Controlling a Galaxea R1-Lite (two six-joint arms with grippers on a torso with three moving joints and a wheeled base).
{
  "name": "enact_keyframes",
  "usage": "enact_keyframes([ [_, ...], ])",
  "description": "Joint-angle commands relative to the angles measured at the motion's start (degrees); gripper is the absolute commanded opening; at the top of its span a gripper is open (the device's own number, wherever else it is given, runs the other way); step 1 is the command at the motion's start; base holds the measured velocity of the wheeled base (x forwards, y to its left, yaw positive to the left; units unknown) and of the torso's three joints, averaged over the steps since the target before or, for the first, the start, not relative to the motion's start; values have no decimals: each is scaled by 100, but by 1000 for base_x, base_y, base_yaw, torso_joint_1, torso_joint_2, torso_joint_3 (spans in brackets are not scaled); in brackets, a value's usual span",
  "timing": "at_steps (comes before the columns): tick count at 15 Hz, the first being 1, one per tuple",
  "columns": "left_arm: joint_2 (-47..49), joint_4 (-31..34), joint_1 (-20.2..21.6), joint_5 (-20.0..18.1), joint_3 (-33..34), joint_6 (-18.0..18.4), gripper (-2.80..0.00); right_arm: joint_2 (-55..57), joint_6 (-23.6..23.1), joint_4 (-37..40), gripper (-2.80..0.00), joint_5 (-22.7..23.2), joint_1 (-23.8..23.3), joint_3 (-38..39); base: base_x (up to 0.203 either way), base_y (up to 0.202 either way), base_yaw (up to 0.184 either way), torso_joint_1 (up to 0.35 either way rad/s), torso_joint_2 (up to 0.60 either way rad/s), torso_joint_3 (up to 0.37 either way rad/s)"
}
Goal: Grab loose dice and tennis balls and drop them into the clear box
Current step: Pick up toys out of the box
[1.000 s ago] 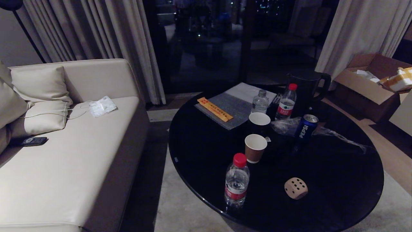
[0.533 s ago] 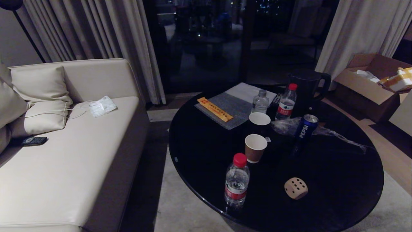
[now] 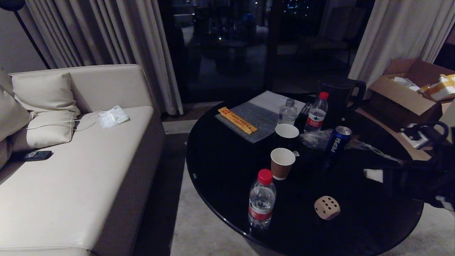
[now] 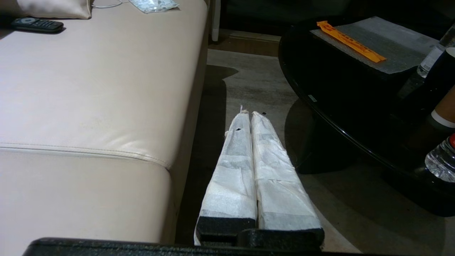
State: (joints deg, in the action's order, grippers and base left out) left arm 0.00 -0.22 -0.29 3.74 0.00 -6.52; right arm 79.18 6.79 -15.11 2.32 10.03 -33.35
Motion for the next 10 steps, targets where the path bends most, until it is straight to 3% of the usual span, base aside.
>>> enact_keyframes([
  [1, 9, -4, 2, 4, 9, -7, -280, 1326, 17, -63, 0, -4, 208, -184, 0, 0, 0, 0, 0, 0],
  [6, 9, -4, 0, 4, 9, -7, -280, 2128, -43, 119, 0, -21, 332, -269, 0, 0, 0, 0, 0, 0],
  [10, 9, -4, 3, 4, 9, -7, -280, 2532, -369, 103, 0, -13, 334, -297, 0, 0, 0, 0, 0, 0],
])
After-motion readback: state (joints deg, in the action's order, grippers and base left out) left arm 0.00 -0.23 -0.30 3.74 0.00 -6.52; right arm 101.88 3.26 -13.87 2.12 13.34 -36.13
